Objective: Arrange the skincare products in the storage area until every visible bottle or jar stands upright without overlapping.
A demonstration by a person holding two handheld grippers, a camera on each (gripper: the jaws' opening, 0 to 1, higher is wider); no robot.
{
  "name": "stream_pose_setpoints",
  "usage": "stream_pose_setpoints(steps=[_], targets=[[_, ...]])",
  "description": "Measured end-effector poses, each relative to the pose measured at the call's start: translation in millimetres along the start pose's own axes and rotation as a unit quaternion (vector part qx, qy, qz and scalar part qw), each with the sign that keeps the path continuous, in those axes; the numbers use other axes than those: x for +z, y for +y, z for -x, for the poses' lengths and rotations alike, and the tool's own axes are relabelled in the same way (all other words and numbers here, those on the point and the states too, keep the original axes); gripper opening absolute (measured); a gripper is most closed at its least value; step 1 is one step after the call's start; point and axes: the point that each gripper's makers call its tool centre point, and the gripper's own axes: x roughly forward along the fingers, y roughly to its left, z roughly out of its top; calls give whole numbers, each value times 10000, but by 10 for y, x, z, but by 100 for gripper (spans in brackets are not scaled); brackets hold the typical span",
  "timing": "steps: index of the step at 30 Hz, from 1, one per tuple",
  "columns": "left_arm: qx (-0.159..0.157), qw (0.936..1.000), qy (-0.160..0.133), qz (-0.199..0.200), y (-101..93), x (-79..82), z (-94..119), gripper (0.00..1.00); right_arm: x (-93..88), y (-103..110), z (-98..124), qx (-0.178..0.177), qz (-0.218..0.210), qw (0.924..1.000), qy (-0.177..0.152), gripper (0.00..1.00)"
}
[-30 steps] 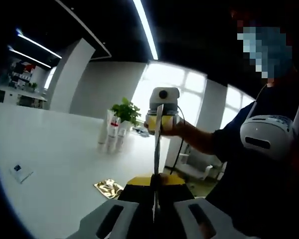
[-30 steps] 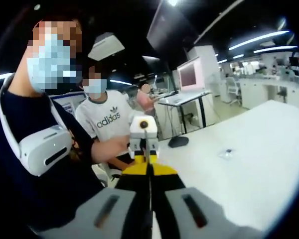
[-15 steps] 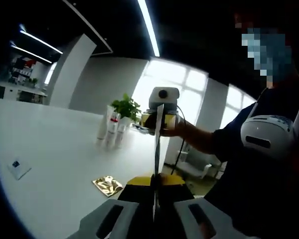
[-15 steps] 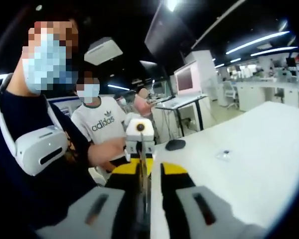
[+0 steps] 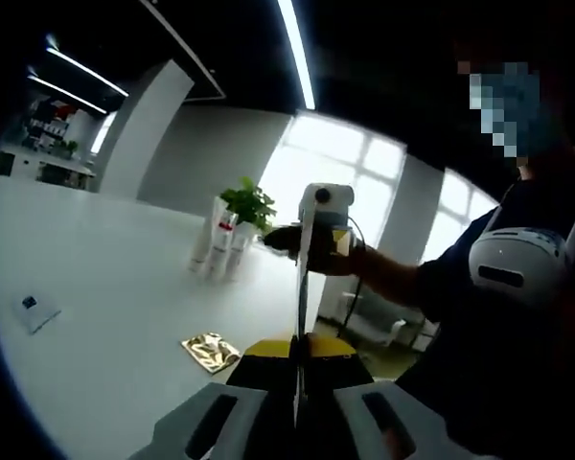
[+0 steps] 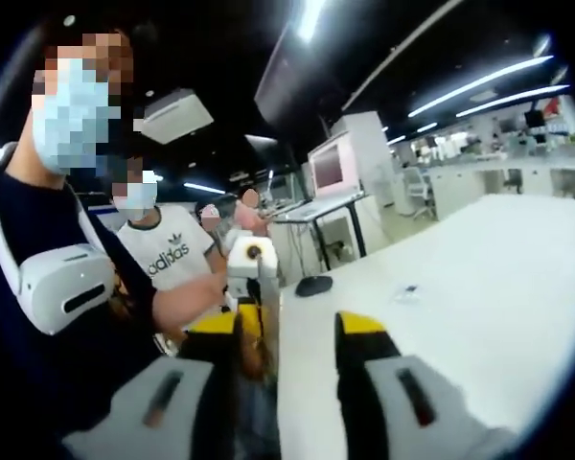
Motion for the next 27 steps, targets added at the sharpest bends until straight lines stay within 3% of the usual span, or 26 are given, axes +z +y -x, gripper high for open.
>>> stream_pose_setpoints(steps=[7, 11, 15, 20, 23, 27], targets=[[-16, 9999, -26, 115, 41, 16, -30, 0, -177, -7, 126, -314, 19, 9992, -251, 40], [34, 9998, 20, 191, 101, -15, -29, 0, -166, -72, 225, -749, 613, 9942, -475, 44], [148, 9995, 13, 283, 171, -26, -28, 0, -325, -131, 283, -1098, 940, 9894, -143, 52], [171, 9991, 23, 393, 230, 0, -50, 0, -546, -123, 288, -1224, 801, 9892, 47, 53], [188, 9988, 102, 451, 257, 20, -85, 0, -562, -100, 297, -1427, 865, 9860, 26, 65], [185, 9986, 132, 472, 269, 51, -125, 0, -566, -61, 312, -1518, 830, 9849, 17, 67]])
